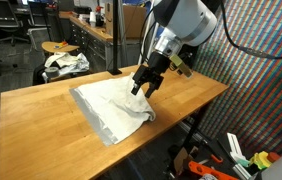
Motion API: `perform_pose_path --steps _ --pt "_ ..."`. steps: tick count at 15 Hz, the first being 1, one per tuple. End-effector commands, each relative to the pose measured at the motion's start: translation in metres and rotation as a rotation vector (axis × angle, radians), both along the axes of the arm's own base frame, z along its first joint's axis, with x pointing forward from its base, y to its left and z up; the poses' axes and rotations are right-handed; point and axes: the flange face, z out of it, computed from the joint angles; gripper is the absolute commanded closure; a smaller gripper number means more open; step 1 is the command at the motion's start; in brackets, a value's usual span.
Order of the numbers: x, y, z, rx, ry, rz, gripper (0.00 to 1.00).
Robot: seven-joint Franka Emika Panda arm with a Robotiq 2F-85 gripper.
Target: Fold the towel in half
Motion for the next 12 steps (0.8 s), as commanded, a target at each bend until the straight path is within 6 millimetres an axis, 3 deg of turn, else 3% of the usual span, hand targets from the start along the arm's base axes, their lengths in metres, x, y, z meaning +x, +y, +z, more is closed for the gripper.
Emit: perform_pose_path --steps 1,12 --pt "0.027 -0.006 -0.013 -0.012 0.041 -0.035 0.0" --pt "0.043 -0.028 -0.089 0.008 0.228 -0.03 0.0"
